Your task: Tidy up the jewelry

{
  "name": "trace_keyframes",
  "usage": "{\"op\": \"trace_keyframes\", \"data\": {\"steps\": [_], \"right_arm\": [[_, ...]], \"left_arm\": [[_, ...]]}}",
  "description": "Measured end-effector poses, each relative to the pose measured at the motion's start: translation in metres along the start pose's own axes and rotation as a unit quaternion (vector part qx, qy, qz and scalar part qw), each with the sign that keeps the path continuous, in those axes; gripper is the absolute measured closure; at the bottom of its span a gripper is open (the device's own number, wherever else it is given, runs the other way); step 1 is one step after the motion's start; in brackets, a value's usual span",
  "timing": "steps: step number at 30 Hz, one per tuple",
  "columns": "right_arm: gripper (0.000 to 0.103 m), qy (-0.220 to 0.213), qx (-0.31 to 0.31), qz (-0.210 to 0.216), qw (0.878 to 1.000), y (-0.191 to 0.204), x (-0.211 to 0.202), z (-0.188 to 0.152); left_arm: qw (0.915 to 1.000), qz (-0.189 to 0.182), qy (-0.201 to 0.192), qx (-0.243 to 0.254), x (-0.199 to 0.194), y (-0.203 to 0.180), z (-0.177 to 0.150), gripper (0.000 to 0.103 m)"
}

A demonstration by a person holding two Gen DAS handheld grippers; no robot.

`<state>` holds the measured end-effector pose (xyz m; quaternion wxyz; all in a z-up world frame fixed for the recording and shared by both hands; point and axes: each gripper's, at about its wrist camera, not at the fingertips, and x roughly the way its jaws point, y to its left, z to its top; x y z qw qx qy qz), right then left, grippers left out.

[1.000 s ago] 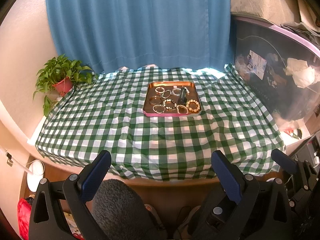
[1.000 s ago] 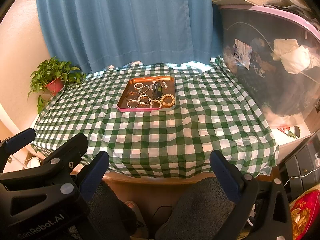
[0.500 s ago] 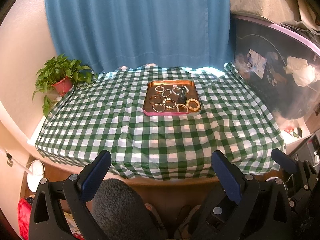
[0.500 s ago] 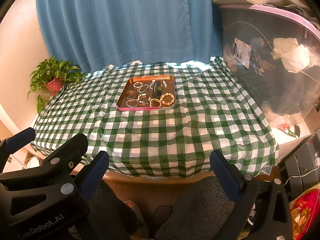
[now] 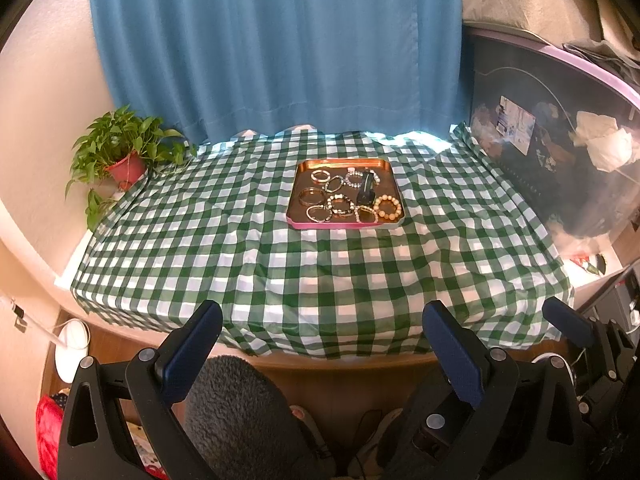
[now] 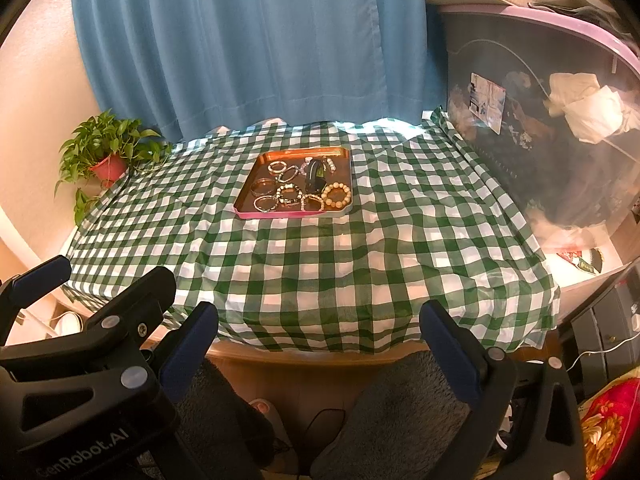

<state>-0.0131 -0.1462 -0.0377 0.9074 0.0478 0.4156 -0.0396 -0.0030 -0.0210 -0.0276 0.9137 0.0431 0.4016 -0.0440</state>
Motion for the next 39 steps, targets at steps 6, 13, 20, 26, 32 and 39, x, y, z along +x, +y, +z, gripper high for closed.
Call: {"op": "trace_keyframes", "data": {"steps": [6,13,20,26,32,39], "right_arm": [[0.003,0.001,0.001,0.0,1.0,0.0002,-0.0001,0.0],[0.003,0.001,0.001,0.001,1.0,-0.0014,0.001,0.0012],[0.003,0.001,0.001,0.001,1.0,-0.0014,0.0005,0.001],[0.003,0.003,0.001,0.001,1.0,-0.0023,0.0006,0.0014],[0.003,0.002,0.001,0.003,1.0,-0.003,0.0007,0.0024],[0.003,0.002,0.0,0.002,1.0,-0.0023,-0.0004,0.0014]], "left_arm": [[1.0,0.0,0.0,0.0,-0.0005,0.0002,-0.0009,0.003],[1.0,0.0,0.0,0.0,-0.0005,-0.0001,-0.0004,0.003],[1.0,0.0,0.0,0.0,-0.0003,-0.0007,0.0008,0.003],[1.0,0.0,0.002,0.0,-0.0005,-0.0004,0.0003,0.003],[1.0,0.001,0.0,0.001,-0.0009,-0.0013,0.0014,0.003],[1.0,0.0,0.001,0.001,-0.0015,-0.0006,0.0014,0.003]]}}
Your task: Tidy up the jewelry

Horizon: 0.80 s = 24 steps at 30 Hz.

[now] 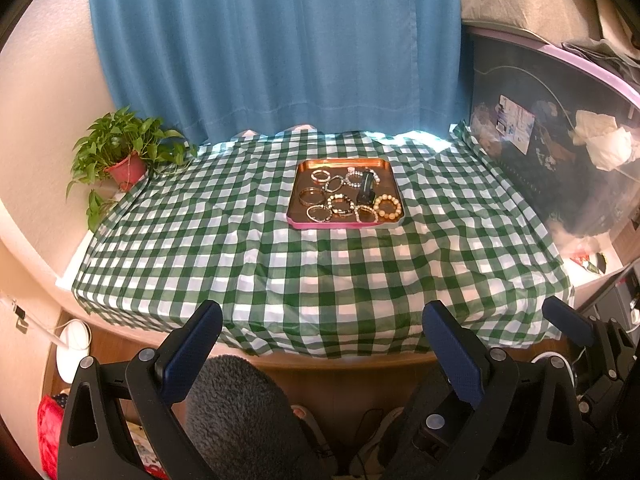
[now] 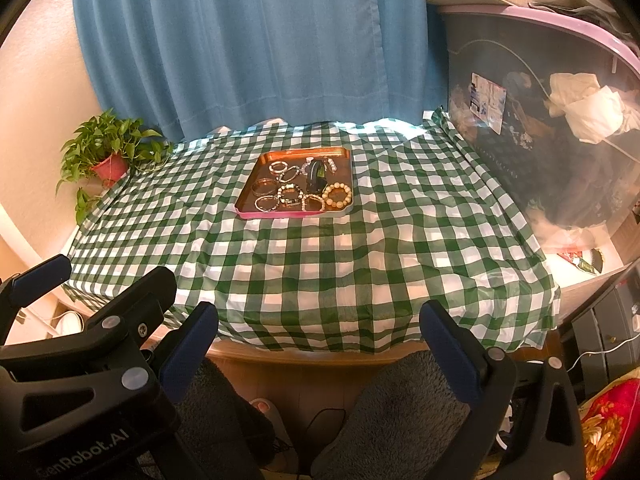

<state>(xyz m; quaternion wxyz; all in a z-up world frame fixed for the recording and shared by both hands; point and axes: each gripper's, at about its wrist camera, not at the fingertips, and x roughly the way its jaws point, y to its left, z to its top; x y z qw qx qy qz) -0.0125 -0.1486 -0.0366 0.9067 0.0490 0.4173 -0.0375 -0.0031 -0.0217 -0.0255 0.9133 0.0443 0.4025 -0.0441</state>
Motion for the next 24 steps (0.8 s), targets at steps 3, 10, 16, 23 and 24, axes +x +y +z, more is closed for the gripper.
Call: {"op": "trace_keyframes", "data": {"steps": [3,10,16,23,24], "right_arm": [[0.003,0.0,0.0,0.001,1.0,0.0001,0.0,0.0002],[0.003,0.0,0.0,0.0,1.0,0.0002,-0.0003,0.0005],[0.003,0.0,0.001,0.0,1.0,0.0006,-0.0004,0.0008],[0.003,0.001,0.001,0.0,1.0,0.0005,-0.0002,0.001],[0.003,0.001,0.001,0.0,1.0,0.0003,0.0001,0.0011]], "left_arm": [[1.0,0.0,0.001,0.0,0.0002,0.0002,0.0005,0.003],[1.0,-0.001,0.0,0.0,0.0001,0.0,0.0008,0.003],[1.0,-0.001,0.0,0.0,-0.0002,0.0005,0.0,0.003],[1.0,-0.001,0.001,0.0,-0.0002,0.0004,0.0005,0.003],[1.0,-0.001,0.001,0.0,-0.0002,0.0007,0.0003,0.003]]}}
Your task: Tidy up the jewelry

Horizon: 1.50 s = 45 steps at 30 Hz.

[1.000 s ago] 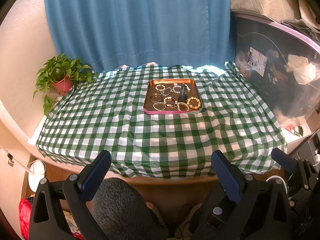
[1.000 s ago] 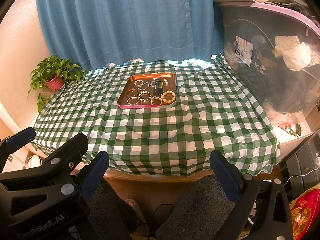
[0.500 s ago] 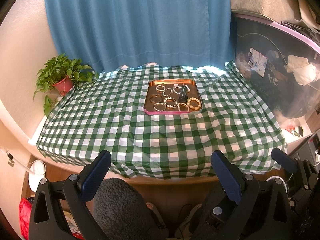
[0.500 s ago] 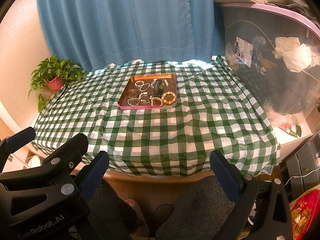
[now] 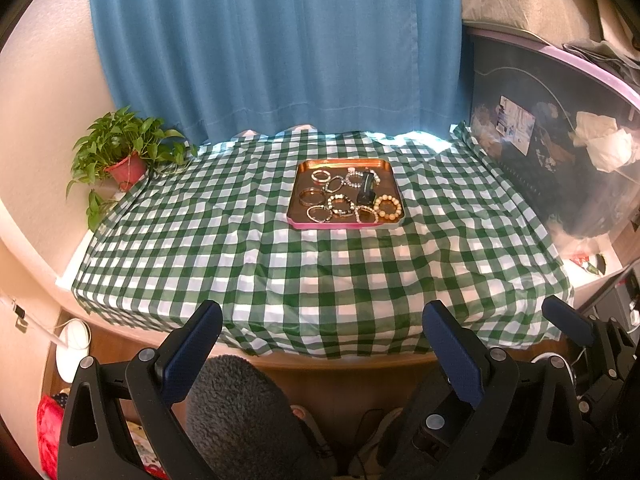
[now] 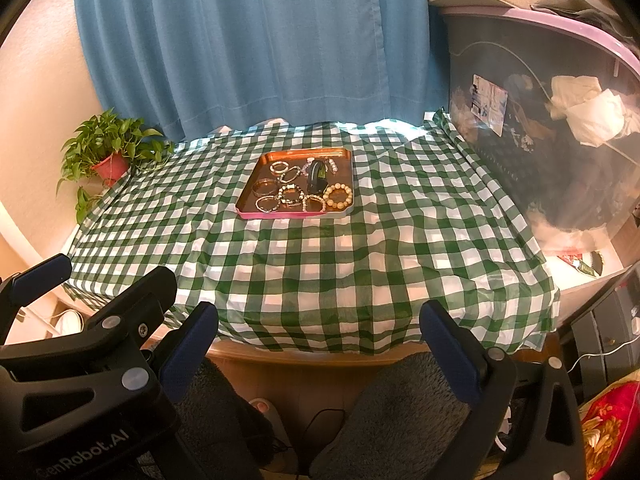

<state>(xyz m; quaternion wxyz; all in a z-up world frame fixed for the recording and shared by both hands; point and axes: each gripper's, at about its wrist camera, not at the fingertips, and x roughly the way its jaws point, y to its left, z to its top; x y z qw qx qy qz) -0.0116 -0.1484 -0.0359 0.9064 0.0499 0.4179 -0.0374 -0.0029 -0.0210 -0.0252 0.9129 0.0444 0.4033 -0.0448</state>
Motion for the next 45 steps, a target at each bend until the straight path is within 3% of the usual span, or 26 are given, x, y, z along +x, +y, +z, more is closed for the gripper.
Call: {"op": "trace_keyframes", "data": {"steps": [45], "right_arm": [[0.003,0.001,0.001,0.002,1.0,0.0025,-0.0041,-0.0024]], "left_arm": [[1.0,0.003,0.002,0.001,-0.0012,0.0031,-0.0048,0.002]]}}
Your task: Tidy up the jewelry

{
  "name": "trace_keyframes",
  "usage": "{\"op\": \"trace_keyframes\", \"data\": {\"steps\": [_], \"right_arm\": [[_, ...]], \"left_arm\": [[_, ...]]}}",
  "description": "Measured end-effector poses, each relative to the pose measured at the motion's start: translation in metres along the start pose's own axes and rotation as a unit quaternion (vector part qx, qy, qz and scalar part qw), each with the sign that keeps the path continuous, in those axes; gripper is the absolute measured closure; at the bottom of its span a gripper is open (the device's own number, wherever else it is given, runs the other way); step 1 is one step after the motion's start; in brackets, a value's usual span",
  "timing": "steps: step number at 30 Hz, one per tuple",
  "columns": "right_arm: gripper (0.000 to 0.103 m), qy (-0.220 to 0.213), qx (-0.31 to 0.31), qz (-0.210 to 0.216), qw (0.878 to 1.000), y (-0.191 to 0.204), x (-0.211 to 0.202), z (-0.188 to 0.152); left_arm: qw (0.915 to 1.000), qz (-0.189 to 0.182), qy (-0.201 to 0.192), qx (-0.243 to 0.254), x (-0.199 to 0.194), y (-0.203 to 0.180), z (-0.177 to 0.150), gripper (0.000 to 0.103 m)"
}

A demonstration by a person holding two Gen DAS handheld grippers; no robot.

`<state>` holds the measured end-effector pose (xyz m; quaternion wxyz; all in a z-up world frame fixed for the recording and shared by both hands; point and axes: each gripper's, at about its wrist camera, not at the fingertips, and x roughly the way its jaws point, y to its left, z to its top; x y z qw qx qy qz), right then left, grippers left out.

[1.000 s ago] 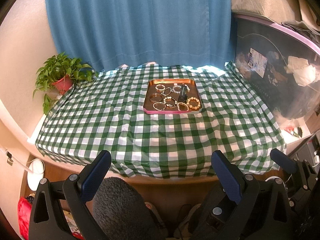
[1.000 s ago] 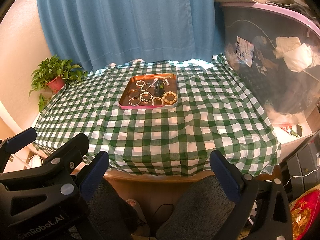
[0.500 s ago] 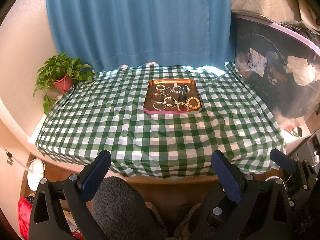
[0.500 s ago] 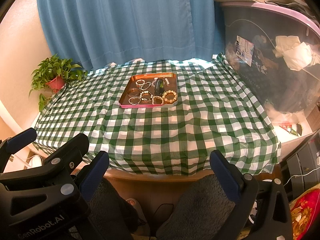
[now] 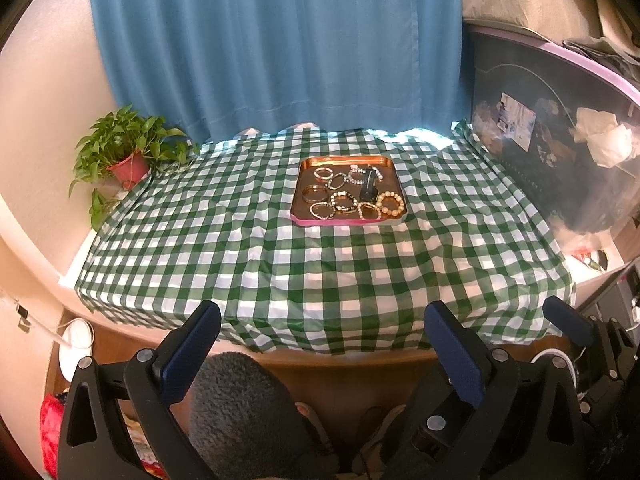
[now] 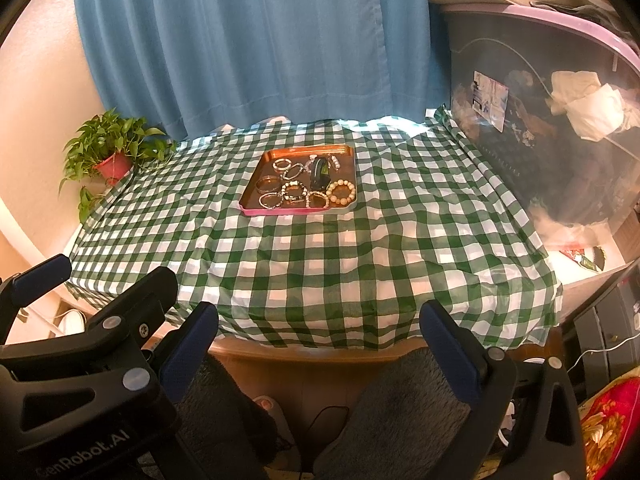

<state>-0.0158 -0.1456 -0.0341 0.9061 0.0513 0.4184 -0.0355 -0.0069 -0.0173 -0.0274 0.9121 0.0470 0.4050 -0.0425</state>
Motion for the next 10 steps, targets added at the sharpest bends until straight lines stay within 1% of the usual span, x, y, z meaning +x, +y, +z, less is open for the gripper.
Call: {"op": "trace_keyframes", "data": {"steps": [10], "right_arm": [[0.003,0.0,-0.001,0.001,1.0,-0.0032,0.0014,0.0019]], "left_arm": [[1.0,0.0,-0.001,0.001,-0.0012,0.0035,-0.0018,0.001]]}}
